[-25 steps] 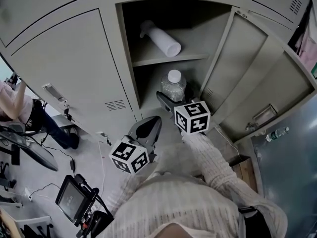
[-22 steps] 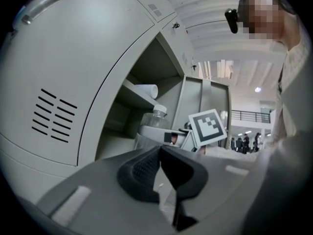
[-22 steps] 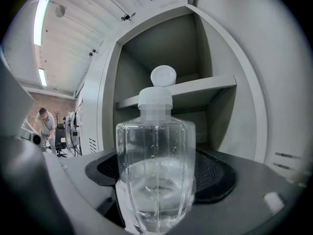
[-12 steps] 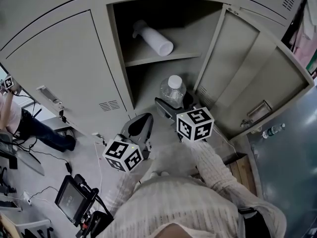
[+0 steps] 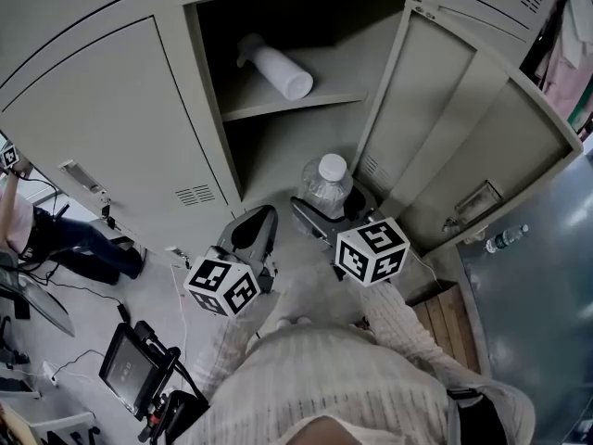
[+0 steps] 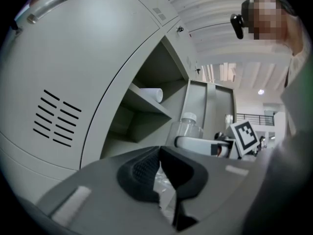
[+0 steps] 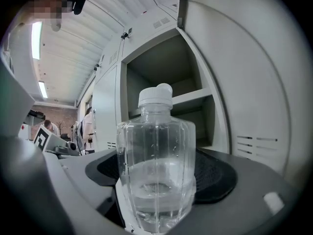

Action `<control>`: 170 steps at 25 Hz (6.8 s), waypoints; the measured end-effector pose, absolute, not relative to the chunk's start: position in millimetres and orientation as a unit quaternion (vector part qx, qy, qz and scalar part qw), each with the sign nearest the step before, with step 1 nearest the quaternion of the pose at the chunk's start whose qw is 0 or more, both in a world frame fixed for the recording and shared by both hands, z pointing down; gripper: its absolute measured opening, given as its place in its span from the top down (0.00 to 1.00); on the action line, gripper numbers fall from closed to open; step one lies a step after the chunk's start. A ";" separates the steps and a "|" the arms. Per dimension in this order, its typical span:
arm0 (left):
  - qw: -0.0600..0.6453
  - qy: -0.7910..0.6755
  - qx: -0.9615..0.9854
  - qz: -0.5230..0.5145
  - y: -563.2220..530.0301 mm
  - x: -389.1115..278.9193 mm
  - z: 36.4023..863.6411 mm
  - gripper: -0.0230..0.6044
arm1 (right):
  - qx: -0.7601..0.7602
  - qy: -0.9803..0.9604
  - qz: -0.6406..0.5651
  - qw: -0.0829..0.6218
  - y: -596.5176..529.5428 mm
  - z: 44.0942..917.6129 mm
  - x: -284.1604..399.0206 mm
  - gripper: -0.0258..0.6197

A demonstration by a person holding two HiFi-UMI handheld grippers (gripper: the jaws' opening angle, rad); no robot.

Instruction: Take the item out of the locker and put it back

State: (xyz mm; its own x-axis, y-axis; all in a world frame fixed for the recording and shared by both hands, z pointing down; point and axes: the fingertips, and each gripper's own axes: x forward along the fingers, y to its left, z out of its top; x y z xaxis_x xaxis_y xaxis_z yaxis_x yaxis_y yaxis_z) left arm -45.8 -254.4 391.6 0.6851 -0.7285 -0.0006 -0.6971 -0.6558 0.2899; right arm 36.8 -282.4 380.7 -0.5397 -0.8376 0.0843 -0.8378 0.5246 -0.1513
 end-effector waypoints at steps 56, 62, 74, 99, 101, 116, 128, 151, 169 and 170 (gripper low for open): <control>0.113 -0.372 0.919 -0.071 -259.2 -35.5 376.4 0.95 | 0.477 -0.875 0.081 0.003 -271.5 367.6 45.8 0.29; 0.113 -0.374 0.918 -0.072 -266.9 -39.8 377.8 0.95 | 0.473 -0.878 0.081 0.012 -284.7 370.9 39.7 0.29; 0.088 -0.365 0.925 -0.059 -280.1 -41.5 372.2 0.95 | 0.458 -0.886 0.070 0.030 -333.6 380.8 15.1 0.29; 0.101 -0.369 0.922 -0.054 -298.4 -54.8 382.1 0.95 | 0.446 -0.892 0.052 0.049 -411.8 382.9 -18.5 0.29; 0.103 -0.370 0.922 -0.054 -300.0 -55.1 382.7 0.95 | 0.447 -0.892 0.048 0.051 -417.8 383.5 -20.4 0.29; 0.116 -0.372 0.920 -0.048 -305.8 -56.4 391.5 0.95 | 0.456 -0.888 0.032 0.049 -470.1 384.4 -28.1 0.29; 0.136 -0.375 0.916 -0.046 -306.0 -59.1 400.1 0.95 | 0.454 -0.889 0.032 0.049 -502.8 381.9 -33.0 0.29; 0.139 -0.380 0.914 -0.043 -297.4 -58.8 401.1 0.95 | 0.444 -0.893 0.076 0.001 -480.2 376.9 -20.0 0.26; 0.139 -0.353 0.924 -0.043 -254.1 -25.6 401.0 0.95 | 0.390 -0.911 0.087 -0.103 -369.8 343.5 12.2 0.96; 0.137 -0.353 0.924 -0.043 -250.9 -23.3 400.6 0.95 | 0.383 -0.915 0.076 -0.102 -360.2 341.4 12.5 0.96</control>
